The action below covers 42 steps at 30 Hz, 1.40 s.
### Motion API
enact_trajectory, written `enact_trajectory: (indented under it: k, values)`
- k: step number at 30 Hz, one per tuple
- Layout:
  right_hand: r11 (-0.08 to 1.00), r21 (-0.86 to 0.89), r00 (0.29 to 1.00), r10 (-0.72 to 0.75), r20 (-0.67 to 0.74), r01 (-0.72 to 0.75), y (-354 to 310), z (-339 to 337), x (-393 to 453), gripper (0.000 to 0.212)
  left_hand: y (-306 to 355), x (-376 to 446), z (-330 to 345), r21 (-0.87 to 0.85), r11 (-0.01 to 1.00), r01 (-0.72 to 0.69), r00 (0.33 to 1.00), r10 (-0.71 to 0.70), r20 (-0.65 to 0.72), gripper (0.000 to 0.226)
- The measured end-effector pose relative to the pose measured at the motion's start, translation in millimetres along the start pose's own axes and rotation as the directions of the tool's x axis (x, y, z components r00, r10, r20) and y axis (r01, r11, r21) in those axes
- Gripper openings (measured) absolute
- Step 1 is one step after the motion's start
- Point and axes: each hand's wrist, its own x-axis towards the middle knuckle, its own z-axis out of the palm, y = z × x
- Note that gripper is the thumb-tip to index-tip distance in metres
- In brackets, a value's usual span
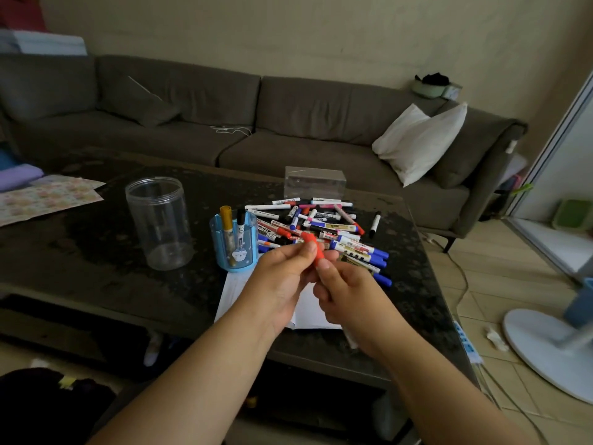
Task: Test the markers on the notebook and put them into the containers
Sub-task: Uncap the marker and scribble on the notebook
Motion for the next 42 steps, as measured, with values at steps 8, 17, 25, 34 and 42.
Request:
enact_trajectory:
  k: [8, 17, 25, 34, 42]
  values:
    - [0.706, -0.706, 0.971, -0.203, -0.128, 0.054, 14, -6, 49, 0.035, -8, 42, -2, 0.153, 0.988, 0.039, 0.98, -0.008, -0.197, 0.025]
    - [0.922, 0.286, 0.962, 0.221, 0.162, -0.26, 20, -22, 91, 0.038, -7, 91, -22, -0.054, 0.973, 0.225, 0.969, -0.218, 0.112, 0.032]
    - [0.956, -0.289, 0.998, 0.062, 0.012, -0.055, 41, -6, 101, 0.033, -9, 117, -30, 0.045, 0.985, 0.166, 0.981, -0.16, -0.11, 0.027]
    - [0.963, -0.125, 0.966, 0.225, -0.128, -0.241, 53, -38, 114, 0.026, -28, 128, -55, 0.657, 0.753, 0.022, 0.979, 0.116, -0.166, 0.026]
    - [0.828, 0.525, 0.967, 0.251, -0.04, -0.194, 64, -60, 145, 0.023, -80, 143, -71, 0.734, 0.663, -0.145, 0.969, 0.247, -0.031, 0.011]
